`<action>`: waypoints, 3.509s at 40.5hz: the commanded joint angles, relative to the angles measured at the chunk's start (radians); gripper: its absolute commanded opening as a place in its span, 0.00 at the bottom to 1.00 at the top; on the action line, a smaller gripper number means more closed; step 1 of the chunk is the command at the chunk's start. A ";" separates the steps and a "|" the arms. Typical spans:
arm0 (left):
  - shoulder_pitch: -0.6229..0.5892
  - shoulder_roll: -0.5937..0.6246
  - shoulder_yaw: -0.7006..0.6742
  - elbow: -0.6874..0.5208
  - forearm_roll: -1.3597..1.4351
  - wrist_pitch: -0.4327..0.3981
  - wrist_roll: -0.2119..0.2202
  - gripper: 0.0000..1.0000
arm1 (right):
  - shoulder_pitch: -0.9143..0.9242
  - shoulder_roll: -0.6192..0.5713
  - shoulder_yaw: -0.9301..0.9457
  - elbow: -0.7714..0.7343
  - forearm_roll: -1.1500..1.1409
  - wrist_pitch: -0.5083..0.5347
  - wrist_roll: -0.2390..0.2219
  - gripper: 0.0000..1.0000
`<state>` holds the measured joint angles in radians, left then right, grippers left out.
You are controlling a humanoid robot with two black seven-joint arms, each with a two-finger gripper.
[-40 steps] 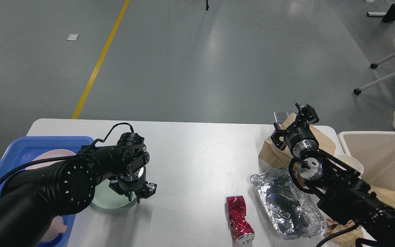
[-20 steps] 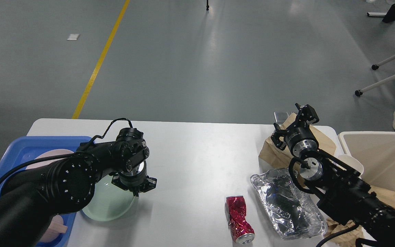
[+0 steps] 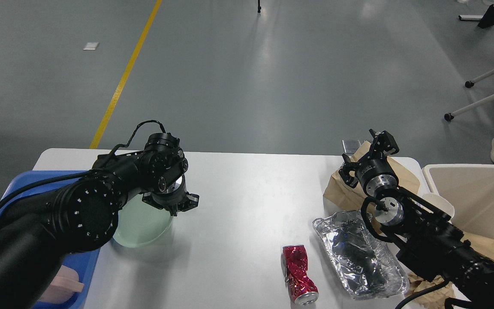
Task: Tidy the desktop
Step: 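Lift the green plate and carry it over the blue tray, then lower the green plate onto the pink plate and open the left gripper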
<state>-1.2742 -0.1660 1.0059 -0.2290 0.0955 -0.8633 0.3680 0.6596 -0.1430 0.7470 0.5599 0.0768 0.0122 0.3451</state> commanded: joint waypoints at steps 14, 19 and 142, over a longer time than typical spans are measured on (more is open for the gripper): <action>-0.215 -0.023 0.000 -0.010 0.009 -0.097 0.005 0.00 | 0.000 0.000 0.000 0.000 0.000 0.000 0.000 1.00; -0.260 -0.018 0.005 -0.013 0.009 -0.097 0.005 0.00 | 0.000 0.000 0.000 0.000 0.000 0.000 0.000 1.00; 0.150 0.230 0.054 0.126 0.082 0.159 0.011 0.52 | 0.000 0.000 0.000 0.000 0.000 0.000 0.000 1.00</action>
<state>-1.1181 0.0605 1.0614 -0.1026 0.1851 -0.7440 0.3805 0.6596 -0.1435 0.7470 0.5599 0.0766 0.0123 0.3451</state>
